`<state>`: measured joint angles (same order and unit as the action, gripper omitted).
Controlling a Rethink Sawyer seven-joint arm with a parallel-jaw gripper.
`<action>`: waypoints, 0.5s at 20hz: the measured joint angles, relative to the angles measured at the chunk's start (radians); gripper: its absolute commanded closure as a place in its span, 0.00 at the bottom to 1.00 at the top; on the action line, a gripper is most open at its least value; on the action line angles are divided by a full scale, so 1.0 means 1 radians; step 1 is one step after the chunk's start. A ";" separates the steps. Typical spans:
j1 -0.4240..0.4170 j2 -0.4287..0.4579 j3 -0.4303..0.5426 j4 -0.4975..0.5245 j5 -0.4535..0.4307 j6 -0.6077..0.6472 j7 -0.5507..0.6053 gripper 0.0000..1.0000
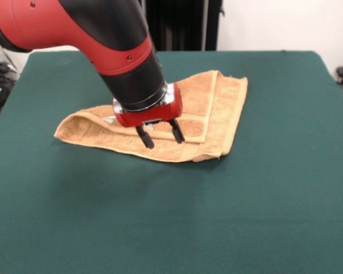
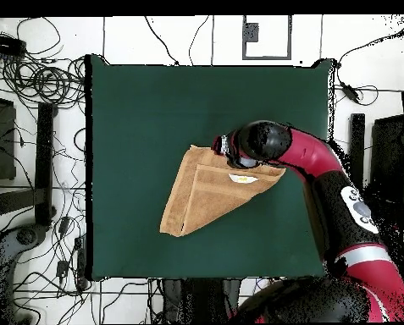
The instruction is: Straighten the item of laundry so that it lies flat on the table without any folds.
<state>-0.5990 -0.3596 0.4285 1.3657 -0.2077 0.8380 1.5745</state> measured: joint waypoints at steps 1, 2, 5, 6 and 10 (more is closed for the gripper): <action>-0.003 0.000 0.000 0.012 0.007 0.003 0.000 0.00; -0.004 0.000 0.000 0.017 0.010 0.005 0.000 0.00; -0.004 0.000 0.000 0.031 0.016 0.005 0.000 0.00; -0.004 0.002 0.000 0.033 0.016 0.005 0.000 0.00; -0.004 0.014 0.000 0.033 0.016 0.005 0.000 0.00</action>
<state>-0.6032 -0.3460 0.4285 1.3990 -0.1920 0.8433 1.5745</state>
